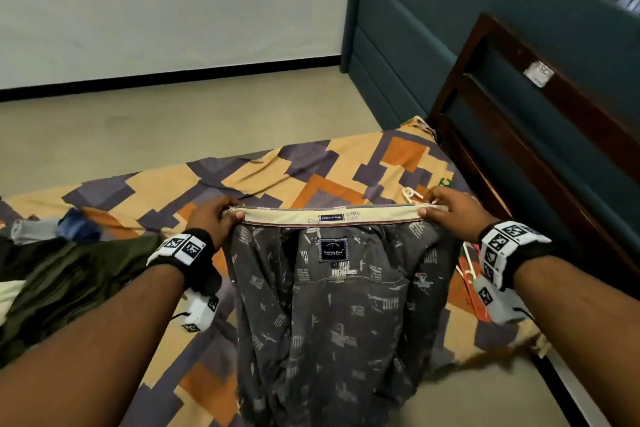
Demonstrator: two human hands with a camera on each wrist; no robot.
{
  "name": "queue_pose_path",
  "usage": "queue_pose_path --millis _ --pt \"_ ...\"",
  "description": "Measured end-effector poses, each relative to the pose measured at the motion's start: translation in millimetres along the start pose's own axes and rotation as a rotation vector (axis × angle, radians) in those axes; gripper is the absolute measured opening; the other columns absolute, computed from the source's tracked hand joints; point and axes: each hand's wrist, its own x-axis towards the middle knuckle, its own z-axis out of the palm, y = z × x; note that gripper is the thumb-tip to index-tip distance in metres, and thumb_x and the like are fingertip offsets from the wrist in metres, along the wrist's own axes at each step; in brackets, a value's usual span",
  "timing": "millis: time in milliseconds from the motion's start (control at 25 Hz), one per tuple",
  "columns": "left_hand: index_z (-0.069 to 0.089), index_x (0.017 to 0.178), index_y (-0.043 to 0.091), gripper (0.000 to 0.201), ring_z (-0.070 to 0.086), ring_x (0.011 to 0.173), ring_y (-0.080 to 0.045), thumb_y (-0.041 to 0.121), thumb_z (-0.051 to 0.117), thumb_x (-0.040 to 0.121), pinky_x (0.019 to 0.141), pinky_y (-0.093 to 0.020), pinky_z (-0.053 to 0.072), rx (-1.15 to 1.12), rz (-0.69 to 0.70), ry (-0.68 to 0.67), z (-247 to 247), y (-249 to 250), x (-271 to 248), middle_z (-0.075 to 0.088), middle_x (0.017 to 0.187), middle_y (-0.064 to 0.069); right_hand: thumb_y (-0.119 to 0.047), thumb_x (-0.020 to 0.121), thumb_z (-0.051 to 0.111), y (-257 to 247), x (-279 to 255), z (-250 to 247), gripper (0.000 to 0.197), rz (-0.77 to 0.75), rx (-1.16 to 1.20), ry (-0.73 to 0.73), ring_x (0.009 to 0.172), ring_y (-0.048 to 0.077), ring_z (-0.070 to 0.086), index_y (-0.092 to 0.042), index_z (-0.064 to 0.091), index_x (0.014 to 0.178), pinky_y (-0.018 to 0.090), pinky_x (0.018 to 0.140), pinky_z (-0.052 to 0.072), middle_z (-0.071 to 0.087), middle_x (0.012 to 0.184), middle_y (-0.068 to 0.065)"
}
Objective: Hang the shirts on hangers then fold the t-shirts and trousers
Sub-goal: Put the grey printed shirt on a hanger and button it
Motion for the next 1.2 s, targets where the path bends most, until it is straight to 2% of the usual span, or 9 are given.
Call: queue_pose_path --millis 120,320,440,600,680,880,1000,1120,1200 --pt "0.065 0.111 0.003 0.024 0.059 0.103 -0.034 0.013 0.065 0.088 0.081 -0.029 0.039 0.001 -0.103 0.025 42.6 -27.1 71.4 0.065 0.109 -0.018 -0.02 0.086 0.071 36.7 90.6 37.2 0.012 -0.001 0.005 -0.013 0.096 0.025 0.059 -0.016 0.06 0.089 0.037 0.084 0.045 0.065 0.096 0.008" --pt "0.067 0.108 0.003 0.023 0.059 0.096 -0.03 0.016 0.065 0.089 0.078 -0.025 0.036 0.05 -0.221 -0.072 147.3 -113.3 156.4 0.066 0.106 -0.019 -0.02 0.089 0.067 123.4 201.4 143.9 0.015 0.049 -0.054 -0.148 0.089 0.028 0.059 -0.007 0.06 0.089 0.037 0.078 0.042 0.064 0.089 0.01" --pt "0.069 0.105 0.006 0.022 0.062 0.092 -0.032 0.021 0.063 0.09 0.075 -0.029 0.041 0.086 -0.313 -0.154 213.0 -178.7 183.3 0.067 0.097 -0.019 -0.021 0.09 0.065 177.8 247.3 218.1 0.014 0.079 -0.108 -0.201 0.088 0.028 0.059 -0.008 0.061 0.087 0.038 0.078 0.043 0.064 0.09 0.01" --pt "0.067 0.109 0.001 0.025 0.058 0.102 -0.038 0.018 0.061 0.091 0.085 -0.038 0.043 0.209 -0.284 -0.27 271.2 -234.6 212.2 0.064 0.11 -0.023 -0.019 0.092 0.063 217.9 290.1 282.8 0.015 0.133 -0.177 -0.279 0.082 0.026 0.054 -0.004 0.064 0.094 0.031 0.067 0.032 0.062 0.088 0.013" --pt "0.064 0.113 0.002 0.026 0.056 0.105 -0.039 0.016 0.062 0.091 0.087 -0.038 0.042 0.257 -0.242 -0.281 288.4 -248.5 229.9 0.061 0.116 -0.024 -0.013 0.089 0.066 228.3 314.3 308.3 0.017 0.138 -0.136 -0.218 0.088 0.029 0.057 0.001 0.067 0.099 0.028 0.072 0.034 0.065 0.094 0.019" --pt "0.06 0.112 0.005 0.029 0.056 0.107 -0.036 0.009 0.067 0.084 0.089 -0.035 0.04 0.273 -0.141 -0.255 309.0 -275.2 247.7 0.061 0.117 -0.018 -0.02 0.08 0.074 243.4 345.5 343.0 0.009 0.145 -0.086 -0.192 0.08 0.03 0.061 -0.017 0.066 0.083 0.034 0.072 0.046 0.064 0.08 0.009" --pt "0.059 0.104 0.004 0.024 0.056 0.099 -0.036 0.005 0.068 0.082 0.081 -0.034 0.039 0.283 -0.087 -0.258 307.3 -270.3 251.9 0.06 0.108 -0.019 -0.029 0.078 0.071 245.9 338.9 338.3 0.013 0.089 -0.018 -0.117 0.083 0.024 0.057 -0.019 0.064 0.084 0.035 0.077 0.046 0.06 0.089 0.005" --pt "0.057 0.096 0.009 0.019 0.057 0.092 -0.041 0.008 0.068 0.081 0.077 -0.034 0.041 0.343 -0.192 -0.287 308.2 -265.8 253.6 0.061 0.103 -0.02 -0.023 0.085 0.069 245.8 326.5 339.9 0.016 0.049 -0.072 -0.084 0.09 0.022 0.054 -0.011 0.064 0.096 0.026 0.074 0.036 0.056 0.099 0.009" --pt "0.056 0.101 0.016 0.024 0.053 0.098 -0.045 0.012 0.068 0.08 0.083 -0.046 0.044 0.488 -0.271 -0.284 313.3 -245.2 254.0 0.054 0.113 -0.023 -0.032 0.085 0.068 245.0 317.0 329.4 0.023 0.053 -0.039 -0.069 0.094 0.024 0.055 -0.016 0.062 0.101 0.027 0.077 0.038 0.054 0.103 0.006"
